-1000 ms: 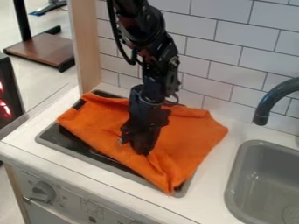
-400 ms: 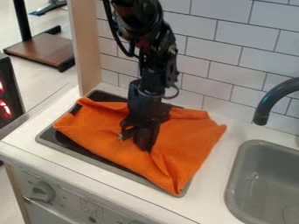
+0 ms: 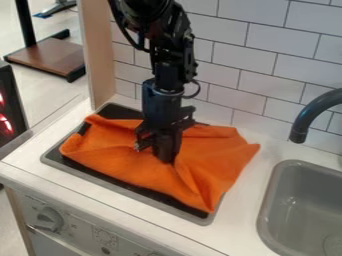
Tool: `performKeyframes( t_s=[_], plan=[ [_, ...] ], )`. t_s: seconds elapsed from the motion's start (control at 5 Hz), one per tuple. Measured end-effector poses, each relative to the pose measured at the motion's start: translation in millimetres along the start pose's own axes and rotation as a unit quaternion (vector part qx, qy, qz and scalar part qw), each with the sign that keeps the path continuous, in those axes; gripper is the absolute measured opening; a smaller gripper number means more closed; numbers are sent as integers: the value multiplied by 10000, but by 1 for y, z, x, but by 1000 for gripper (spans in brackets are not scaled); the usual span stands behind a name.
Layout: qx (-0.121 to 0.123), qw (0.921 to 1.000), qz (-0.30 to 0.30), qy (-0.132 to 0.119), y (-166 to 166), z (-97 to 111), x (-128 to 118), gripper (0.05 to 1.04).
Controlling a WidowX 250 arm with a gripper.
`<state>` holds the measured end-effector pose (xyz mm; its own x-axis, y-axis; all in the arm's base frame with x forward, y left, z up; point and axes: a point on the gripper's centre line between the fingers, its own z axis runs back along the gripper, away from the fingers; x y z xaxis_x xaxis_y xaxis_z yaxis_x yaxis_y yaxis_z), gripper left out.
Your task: Fold the cloth from the bottom to the top
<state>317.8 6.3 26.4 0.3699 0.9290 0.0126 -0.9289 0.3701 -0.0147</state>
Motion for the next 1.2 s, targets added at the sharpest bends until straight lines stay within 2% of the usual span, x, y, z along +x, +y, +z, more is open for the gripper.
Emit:
performKeyframes(
  t_s=[0.2, 0.4, 0.6, 0.8, 1.2],
  plan=[
    [-209, 9997, 50, 100, -16, 14, 1, 64],
    [-578, 9982, 140, 91, -40, 34, 7, 64],
    [-848, 9962, 203, 84, -62, 42, 13, 64],
    [-998, 9947, 247, 13, -76, 43, 19, 64],
    [-1068, 9928, 488, -242, -84, 13, 48, 64]
  ],
)
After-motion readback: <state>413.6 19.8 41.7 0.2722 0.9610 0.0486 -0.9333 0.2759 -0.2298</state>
